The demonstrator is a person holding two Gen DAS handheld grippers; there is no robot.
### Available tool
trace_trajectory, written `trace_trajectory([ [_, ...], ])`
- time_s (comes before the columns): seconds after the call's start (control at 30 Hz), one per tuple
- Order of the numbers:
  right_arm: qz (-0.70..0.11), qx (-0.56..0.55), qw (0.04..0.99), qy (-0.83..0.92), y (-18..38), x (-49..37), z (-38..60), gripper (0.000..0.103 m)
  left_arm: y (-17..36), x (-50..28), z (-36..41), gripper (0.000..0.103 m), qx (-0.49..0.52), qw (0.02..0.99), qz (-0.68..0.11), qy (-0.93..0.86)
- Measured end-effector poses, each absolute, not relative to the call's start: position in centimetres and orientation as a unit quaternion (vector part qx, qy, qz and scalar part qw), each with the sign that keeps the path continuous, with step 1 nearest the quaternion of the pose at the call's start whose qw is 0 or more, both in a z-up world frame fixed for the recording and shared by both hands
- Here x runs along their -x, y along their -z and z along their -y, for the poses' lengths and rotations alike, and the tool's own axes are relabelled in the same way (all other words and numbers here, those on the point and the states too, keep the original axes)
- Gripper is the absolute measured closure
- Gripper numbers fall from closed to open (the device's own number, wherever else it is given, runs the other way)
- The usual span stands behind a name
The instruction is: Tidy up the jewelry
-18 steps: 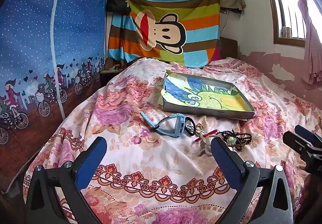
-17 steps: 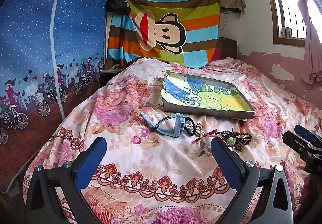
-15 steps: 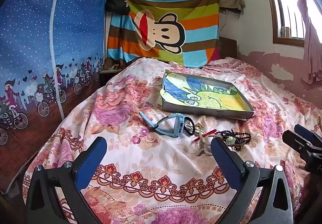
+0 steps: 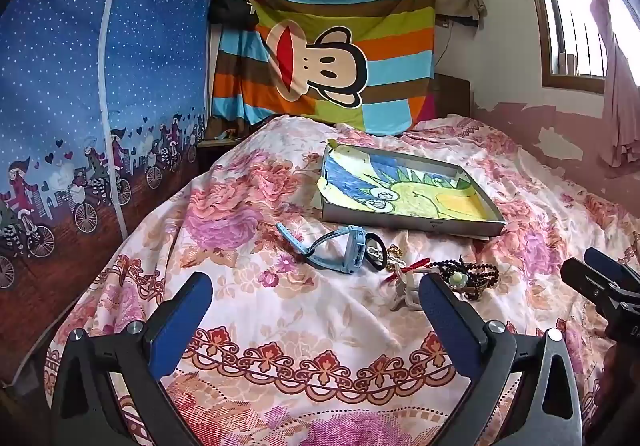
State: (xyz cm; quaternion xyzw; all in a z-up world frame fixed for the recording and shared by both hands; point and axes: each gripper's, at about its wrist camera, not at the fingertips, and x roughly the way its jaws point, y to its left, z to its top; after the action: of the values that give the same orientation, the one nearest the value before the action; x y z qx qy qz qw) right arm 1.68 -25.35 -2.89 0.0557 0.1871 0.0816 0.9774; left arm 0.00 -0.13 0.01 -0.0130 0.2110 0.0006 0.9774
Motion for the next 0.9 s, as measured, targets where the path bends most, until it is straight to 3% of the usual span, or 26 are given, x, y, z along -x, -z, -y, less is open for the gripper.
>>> trace_trajectory([
  [0.9,-0.187,-0.058,0.977,-0.082,2.72,-1.85,25.17,0.001,-0.01,0.06,0.17,0.000,0.012,0.978,-0.210,0.000],
])
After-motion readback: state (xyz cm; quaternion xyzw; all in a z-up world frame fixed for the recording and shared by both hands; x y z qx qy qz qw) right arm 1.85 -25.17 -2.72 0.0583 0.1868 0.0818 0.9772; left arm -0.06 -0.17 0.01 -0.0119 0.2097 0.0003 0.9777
